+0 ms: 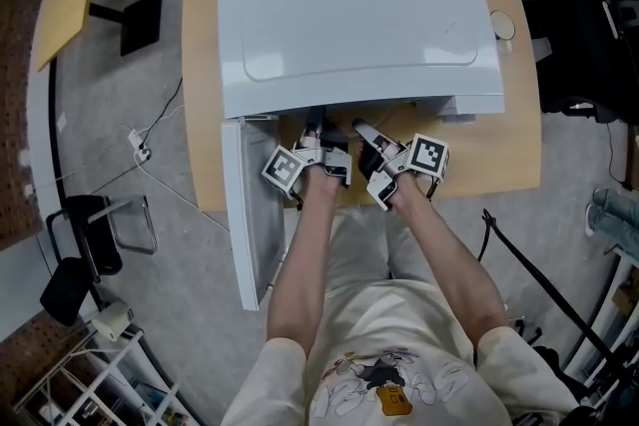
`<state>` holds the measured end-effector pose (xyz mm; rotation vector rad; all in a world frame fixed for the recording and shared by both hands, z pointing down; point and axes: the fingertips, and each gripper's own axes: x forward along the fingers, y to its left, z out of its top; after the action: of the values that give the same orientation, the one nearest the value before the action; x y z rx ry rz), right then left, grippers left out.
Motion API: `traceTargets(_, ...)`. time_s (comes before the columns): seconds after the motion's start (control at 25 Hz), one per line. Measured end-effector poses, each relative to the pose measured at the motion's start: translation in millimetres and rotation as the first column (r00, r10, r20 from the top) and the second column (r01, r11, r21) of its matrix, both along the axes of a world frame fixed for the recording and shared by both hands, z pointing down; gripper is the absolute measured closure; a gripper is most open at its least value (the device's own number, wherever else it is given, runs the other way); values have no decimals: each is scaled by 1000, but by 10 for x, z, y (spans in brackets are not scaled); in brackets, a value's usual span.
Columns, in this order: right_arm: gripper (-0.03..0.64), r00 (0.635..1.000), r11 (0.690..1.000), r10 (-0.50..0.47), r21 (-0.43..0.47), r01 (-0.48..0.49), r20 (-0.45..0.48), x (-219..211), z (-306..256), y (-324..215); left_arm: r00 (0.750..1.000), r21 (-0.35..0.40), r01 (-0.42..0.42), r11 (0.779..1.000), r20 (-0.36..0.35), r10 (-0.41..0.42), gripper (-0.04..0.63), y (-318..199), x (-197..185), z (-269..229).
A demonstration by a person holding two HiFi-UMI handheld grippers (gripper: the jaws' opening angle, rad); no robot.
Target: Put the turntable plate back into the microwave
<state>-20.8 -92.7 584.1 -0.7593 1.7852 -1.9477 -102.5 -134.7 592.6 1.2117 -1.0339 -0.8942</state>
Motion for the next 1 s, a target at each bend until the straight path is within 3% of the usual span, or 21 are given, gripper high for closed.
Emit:
traceTargets(0.08,560,1000,999,-8,-41,7,-9,-49,57,6,1000,-13,-5,1000,10,5,568,-24,0,23)
traceTargets(0.24,577,998,994,60,-92,-58,12,-6,78,-98,1000,-19,-13,1000,9,13,574,-74,2,56)
traceTargets(0.4,578,997,994,79,-76,-80,-12,45,41,-250,999,22,-17,1000,-34,18,502,-123,56,-46)
traceTargets(0.52,578,997,993,76,-84,-79,-31,41,33,-328,1000,5,-30,1000,-6,30,489,-41,60,-47)
traceTargets(0.76,580,993,990,110,-81,-114,-45,79,45,-447,997,-31,-49,998,65,51,528,174,115,-14)
traceTargets(1.0,583,990,989,119,-75,-125,-72,162,130,-459,1000,-65,-20,998,16,21,543,225,194,75)
